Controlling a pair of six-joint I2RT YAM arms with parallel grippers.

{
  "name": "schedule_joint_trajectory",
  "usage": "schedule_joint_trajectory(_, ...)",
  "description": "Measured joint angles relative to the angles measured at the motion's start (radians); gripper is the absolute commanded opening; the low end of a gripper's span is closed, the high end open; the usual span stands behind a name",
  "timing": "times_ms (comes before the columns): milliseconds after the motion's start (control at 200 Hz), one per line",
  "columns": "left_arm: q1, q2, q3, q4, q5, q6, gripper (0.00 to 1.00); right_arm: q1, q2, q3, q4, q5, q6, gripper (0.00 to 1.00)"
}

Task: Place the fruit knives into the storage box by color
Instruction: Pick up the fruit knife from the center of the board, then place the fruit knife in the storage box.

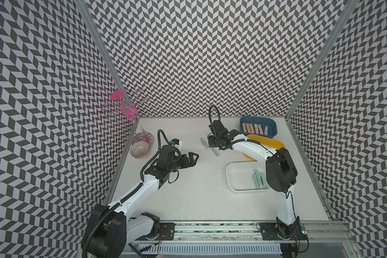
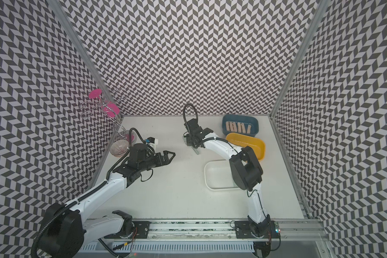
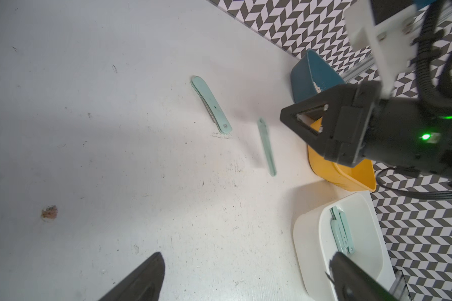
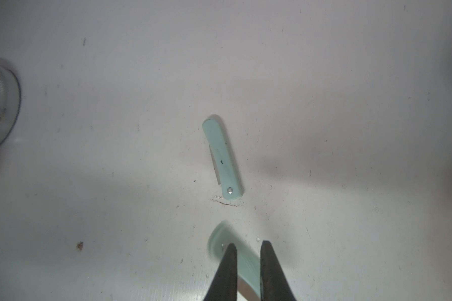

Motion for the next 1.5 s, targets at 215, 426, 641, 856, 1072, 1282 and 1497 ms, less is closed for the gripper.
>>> schedule_joint_trajectory(215,-0.047,0.032,0.004,0.010,-0.003,-0.009,1.00,0.000,-0.161,-0.111,0.016,0.011,0.002,0.19)
schedule_joint_trajectory(426,-0.053,0.039,0.004,0.015,-0.020,-0.026,1.00,0.000,-0.196,-0.172,0.025,-0.013,-0.008,0.35)
schedule_joint_trajectory(641,-0.041,0.039,0.004,0.015,-0.046,-0.026,1.00,0.002,-0.121,-0.172,0.052,-0.089,-0.043,0.49)
schedule_joint_trajectory(856,0.016,0.036,0.004,0.014,-0.045,-0.026,1.00,0.015,0.021,-0.131,0.074,-0.135,-0.121,0.60)
schedule_joint_trajectory(1072,0.042,0.020,0.002,0.013,-0.045,-0.026,1.00,0.022,0.124,-0.060,0.089,-0.148,-0.184,0.61)
schedule_joint_trajectory(1282,0.045,0.013,-0.006,0.011,-0.045,-0.025,1.00,0.032,0.186,-0.025,0.099,-0.142,-0.232,0.57)
schedule_joint_trajectory(1497,0.048,0.012,-0.015,0.011,-0.045,-0.025,1.00,0.069,0.210,-0.019,0.096,-0.108,-0.259,0.46)
